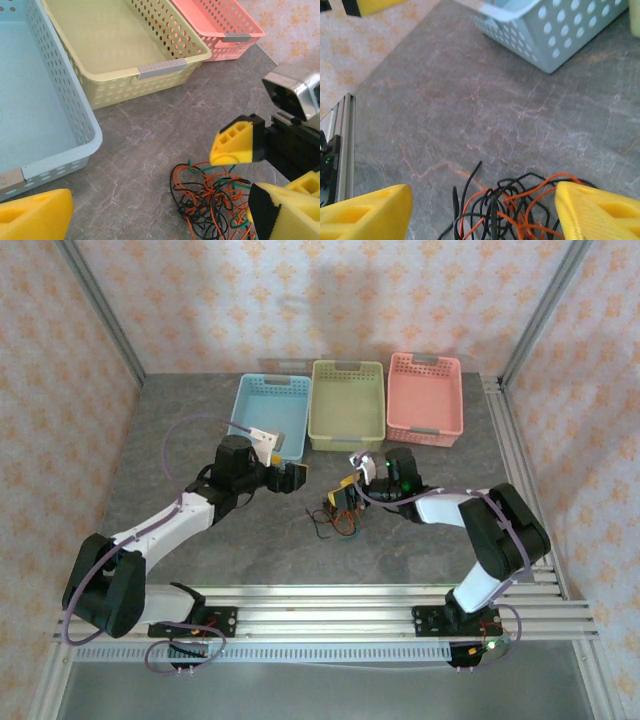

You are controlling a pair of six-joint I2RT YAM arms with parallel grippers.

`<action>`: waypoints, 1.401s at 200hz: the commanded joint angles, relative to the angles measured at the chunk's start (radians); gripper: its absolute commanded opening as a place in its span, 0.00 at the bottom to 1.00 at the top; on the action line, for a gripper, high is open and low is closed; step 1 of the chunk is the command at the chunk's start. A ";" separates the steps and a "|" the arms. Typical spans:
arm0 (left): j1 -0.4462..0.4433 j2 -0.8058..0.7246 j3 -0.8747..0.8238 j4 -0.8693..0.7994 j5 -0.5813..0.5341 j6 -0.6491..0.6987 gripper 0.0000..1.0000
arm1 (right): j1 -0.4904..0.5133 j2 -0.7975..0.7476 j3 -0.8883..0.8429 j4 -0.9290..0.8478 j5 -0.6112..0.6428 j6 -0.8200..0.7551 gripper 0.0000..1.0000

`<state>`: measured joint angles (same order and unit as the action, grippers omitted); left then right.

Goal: Untangle the cables

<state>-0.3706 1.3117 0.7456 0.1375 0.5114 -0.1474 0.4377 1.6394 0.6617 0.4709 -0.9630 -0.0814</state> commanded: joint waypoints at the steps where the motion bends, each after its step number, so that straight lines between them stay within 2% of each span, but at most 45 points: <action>1: 0.004 -0.023 0.006 -0.016 -0.031 0.021 0.92 | 0.006 0.012 0.041 -0.060 -0.038 -0.073 0.70; 30: 0.004 -0.016 0.014 -0.029 -0.045 0.022 0.91 | 0.018 0.025 0.066 -0.127 -0.031 -0.114 0.59; 54: 0.004 -0.016 0.013 -0.029 -0.042 0.022 0.91 | 0.020 0.008 0.076 -0.163 -0.003 -0.141 0.34; 98: 0.004 -0.004 0.020 -0.027 -0.008 0.025 0.88 | 0.020 -0.051 0.029 -0.105 0.105 -0.137 0.00; 147: -0.001 0.062 0.059 -0.027 0.107 -0.001 0.85 | -0.002 -0.051 0.034 -0.093 0.174 -0.079 0.00; 174: -0.034 0.121 0.109 -0.074 0.157 0.017 0.83 | -0.034 -0.065 0.007 -0.031 0.198 -0.023 0.00; 215: -0.077 0.175 0.169 -0.152 0.128 0.069 0.82 | -0.053 -0.073 -0.012 0.016 0.238 0.016 0.00; 247: -0.155 0.242 0.250 -0.276 0.059 0.153 0.81 | -0.070 -0.073 -0.012 0.015 0.291 0.046 0.00; 280: -0.202 0.341 0.355 -0.415 0.036 0.241 0.74 | -0.081 -0.065 -0.012 0.018 0.300 0.057 0.00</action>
<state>-0.5510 1.6047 1.0336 -0.1265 0.5858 -0.0040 0.3645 1.5902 0.6563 0.4507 -0.6941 -0.0471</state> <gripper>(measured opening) 0.749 0.047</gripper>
